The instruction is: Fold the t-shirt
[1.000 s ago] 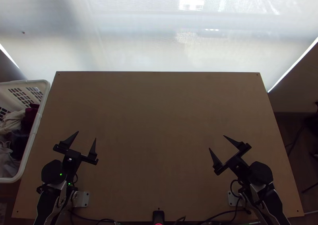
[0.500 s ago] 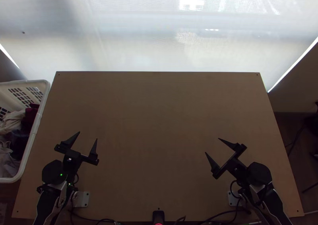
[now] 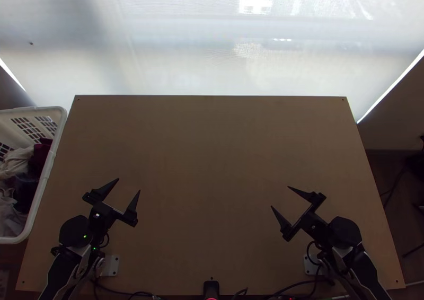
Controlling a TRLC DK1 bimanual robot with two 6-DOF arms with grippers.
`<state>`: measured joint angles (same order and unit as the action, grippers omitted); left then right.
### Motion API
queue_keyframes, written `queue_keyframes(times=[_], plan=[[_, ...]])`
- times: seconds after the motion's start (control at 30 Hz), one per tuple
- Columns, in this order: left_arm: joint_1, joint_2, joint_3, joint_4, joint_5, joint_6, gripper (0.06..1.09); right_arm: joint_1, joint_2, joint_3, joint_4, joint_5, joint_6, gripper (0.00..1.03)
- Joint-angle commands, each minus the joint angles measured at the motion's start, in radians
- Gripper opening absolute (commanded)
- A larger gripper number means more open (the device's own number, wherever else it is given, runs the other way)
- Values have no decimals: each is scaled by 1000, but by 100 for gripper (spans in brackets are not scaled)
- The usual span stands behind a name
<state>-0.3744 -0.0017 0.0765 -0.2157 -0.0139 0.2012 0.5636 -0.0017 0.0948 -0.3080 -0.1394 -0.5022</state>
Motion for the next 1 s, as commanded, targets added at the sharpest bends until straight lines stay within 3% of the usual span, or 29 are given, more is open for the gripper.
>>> queue_keyframes(times=[0.0, 0.17, 0.3, 0.4, 0.5, 0.67, 0.73, 0.97], plan=[[-14, 0, 0, -1, 2, -5, 104, 12, 0, 0, 0, -8, 1, 98], [-31, 0, 0, -1, 8, -6, 104, -10, 0, 0, 0, -8, 2, 98], [-40, 0, 0, -1, 14, -71, 104, -18, 3, 0, 0, -8, 5, 98], [-63, 8, 0, 21, 14, 43, 104, -48, 5, -3, -8, -16, 10, 96], [-75, 0, 2, 27, 12, 26, 104, -7, 6, -3, -2, -5, -7, 96], [43, -1, 17, 58, -21, 73, 104, -16, 114, -1, 106, 265, -6, 97], [160, 3, 28, 50, 14, 73, 103, -50, 146, 3, 178, 334, 2, 97], [413, 218, 175, 85, 45, 61, 104, -254, 497, 178, 262, 347, 90, 97]])
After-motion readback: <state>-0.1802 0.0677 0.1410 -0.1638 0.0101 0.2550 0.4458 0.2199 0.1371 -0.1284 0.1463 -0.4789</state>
